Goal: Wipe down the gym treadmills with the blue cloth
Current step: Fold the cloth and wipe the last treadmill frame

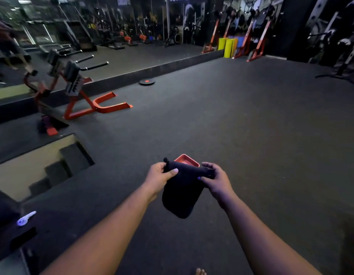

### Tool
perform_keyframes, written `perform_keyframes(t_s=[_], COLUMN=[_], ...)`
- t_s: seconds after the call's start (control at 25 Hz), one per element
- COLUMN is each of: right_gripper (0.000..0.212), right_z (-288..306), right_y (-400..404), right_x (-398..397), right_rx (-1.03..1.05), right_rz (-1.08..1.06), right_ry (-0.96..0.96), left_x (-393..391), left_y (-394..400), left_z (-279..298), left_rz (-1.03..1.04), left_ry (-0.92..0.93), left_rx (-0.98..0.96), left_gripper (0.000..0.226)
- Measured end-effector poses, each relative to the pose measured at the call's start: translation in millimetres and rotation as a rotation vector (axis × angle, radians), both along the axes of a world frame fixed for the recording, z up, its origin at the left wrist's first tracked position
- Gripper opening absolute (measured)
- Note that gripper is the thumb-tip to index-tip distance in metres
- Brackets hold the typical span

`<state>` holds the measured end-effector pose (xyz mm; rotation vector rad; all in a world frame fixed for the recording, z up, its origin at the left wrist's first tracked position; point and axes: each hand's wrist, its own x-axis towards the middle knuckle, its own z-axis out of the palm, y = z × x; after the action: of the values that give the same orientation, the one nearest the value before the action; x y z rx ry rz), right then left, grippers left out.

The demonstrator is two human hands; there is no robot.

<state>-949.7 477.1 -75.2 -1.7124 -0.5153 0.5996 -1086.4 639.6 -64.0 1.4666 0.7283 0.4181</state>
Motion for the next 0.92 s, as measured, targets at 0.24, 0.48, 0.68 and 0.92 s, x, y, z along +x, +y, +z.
perform_keyframes(t_s=[0.24, 0.48, 0.68, 0.92], right_gripper=[0.044, 0.030, 0.022, 0.023], right_z=[15, 11, -19, -73], right_y=[84, 181, 264, 328], right_x=[128, 228, 295, 351], right_rx=[-0.091, -0.458, -0.681, -0.871], right_rz=[0.061, 0.174, 0.244, 0.373], right_ry=[-0.282, -0.673, -0.813, -0.749], left_x=[105, 201, 273, 333], left_y=[88, 177, 270, 346], left_z=[3, -13, -45, -104], left_rz=[-0.025, -0.201, -0.292, -0.552], left_ry=[0.157, 0.601, 0.667, 0.734], left_rx=[0.151, 0.817, 0.922, 0.771], left_gripper=[0.079, 0.051, 0.031, 0.026])
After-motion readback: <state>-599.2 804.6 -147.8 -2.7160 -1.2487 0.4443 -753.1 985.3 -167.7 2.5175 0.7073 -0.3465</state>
